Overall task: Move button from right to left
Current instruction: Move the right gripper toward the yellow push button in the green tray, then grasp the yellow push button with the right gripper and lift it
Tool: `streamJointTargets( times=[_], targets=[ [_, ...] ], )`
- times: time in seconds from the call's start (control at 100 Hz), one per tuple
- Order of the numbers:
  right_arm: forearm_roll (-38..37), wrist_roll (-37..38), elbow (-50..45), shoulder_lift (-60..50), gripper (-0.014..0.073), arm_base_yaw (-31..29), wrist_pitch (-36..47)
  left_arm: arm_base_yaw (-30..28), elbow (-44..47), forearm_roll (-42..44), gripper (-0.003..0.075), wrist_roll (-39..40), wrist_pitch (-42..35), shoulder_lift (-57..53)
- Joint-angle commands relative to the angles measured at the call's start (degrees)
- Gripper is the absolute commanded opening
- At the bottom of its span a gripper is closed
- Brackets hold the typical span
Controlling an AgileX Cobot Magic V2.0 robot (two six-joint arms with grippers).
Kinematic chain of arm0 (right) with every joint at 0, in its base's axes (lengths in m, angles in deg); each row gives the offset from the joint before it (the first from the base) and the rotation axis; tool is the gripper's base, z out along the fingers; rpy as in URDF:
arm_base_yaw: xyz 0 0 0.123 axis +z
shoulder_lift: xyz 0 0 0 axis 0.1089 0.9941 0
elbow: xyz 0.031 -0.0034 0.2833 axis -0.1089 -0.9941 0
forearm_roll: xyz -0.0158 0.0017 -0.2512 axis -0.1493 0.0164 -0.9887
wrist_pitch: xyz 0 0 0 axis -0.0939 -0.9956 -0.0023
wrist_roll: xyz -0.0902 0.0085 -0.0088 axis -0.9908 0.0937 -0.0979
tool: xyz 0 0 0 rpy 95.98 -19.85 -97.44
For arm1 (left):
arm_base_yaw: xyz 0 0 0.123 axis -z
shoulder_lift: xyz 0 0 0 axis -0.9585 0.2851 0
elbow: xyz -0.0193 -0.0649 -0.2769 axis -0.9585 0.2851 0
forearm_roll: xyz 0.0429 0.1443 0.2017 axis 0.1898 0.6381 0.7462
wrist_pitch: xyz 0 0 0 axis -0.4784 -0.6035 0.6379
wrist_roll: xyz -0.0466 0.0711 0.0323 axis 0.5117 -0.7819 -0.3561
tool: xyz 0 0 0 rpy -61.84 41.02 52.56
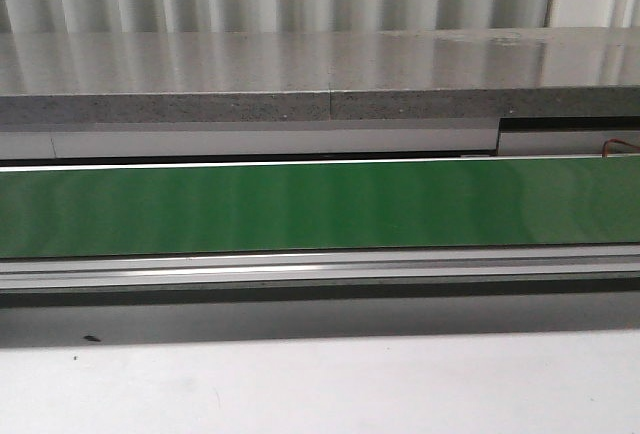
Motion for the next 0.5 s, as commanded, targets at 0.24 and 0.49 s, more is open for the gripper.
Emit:
streamJointTargets(
  times=[0.24,0.49],
  targets=[
    [-0.19,-0.24,6.47,12.88,-0.0068,-0.12,-2.13,0.31,2.25,-0.33,-0.0020,0.27,-4.46,-1.87],
    [-0.19,-0.24,11.46,21.71,0.0001,-0.12,-6.36,0.31,2.25,-0.33,-0.0020,0.27,-4.46,-1.87]
  ],
)
